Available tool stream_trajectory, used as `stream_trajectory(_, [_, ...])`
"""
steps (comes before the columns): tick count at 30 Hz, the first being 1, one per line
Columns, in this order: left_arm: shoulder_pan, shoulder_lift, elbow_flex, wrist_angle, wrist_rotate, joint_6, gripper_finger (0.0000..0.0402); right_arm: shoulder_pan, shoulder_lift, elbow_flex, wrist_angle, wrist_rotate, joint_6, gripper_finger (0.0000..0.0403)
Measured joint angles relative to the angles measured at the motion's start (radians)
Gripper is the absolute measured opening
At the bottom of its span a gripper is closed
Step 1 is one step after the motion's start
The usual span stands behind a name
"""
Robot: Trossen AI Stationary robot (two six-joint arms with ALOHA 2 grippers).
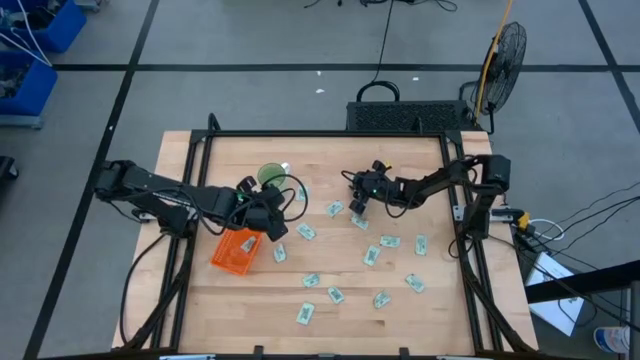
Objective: Pick and place Stevia / Truvia into bins
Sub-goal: Put the stevia packet into the orange bin
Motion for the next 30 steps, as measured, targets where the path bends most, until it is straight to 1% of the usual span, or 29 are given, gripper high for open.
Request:
stream_trajectory(4, [0.0,0.0,0.0,0.002,0.0,0.0,0.006,0.001,0.033,0.0,0.036,0.01,-0.002,0.0145])
stream_trajectory(7, [0.0,0.0,0.0,0.002,0.0,-0.001,0.006,0.002,0.041,0.0,0.036,0.048,-0.007,0.0136])
stream_trajectory(11, [0.0,0.0,0.0,0.002,0.0,-0.003,0.006,0.002,0.042,0.001,0.033,0.047,-0.002,0.0098])
stream_trajectory(17, [0.0,0.0,0.0,0.002,0.0,-0.005,0.006,0.013,0.044,0.001,0.032,0.045,0.0,0.0013])
stream_trajectory(19, [0.0,0.0,0.0,0.002,0.0,-0.012,0.006,0.012,0.044,0.001,0.035,0.049,0.0,0.0006])
stream_trajectory(22, [0.0,0.0,0.0,0.003,0.0,-0.029,0.006,0.016,0.044,0.0,0.041,0.049,0.001,0.0006])
stream_trajectory(24, [0.0,0.0,0.0,0.004,0.0,-0.033,0.006,0.022,0.03,-0.001,0.053,0.01,0.001,0.0002])
stream_trajectory(27, [0.0,0.0,0.0,0.01,0.001,0.004,0.006,0.035,-0.01,-0.003,0.133,-0.125,0.003,0.0002])
stream_trajectory(30, [0.0,0.002,-0.012,0.06,0.012,0.145,0.006,0.043,-0.071,-0.001,0.2,-0.252,0.046,0.0001])
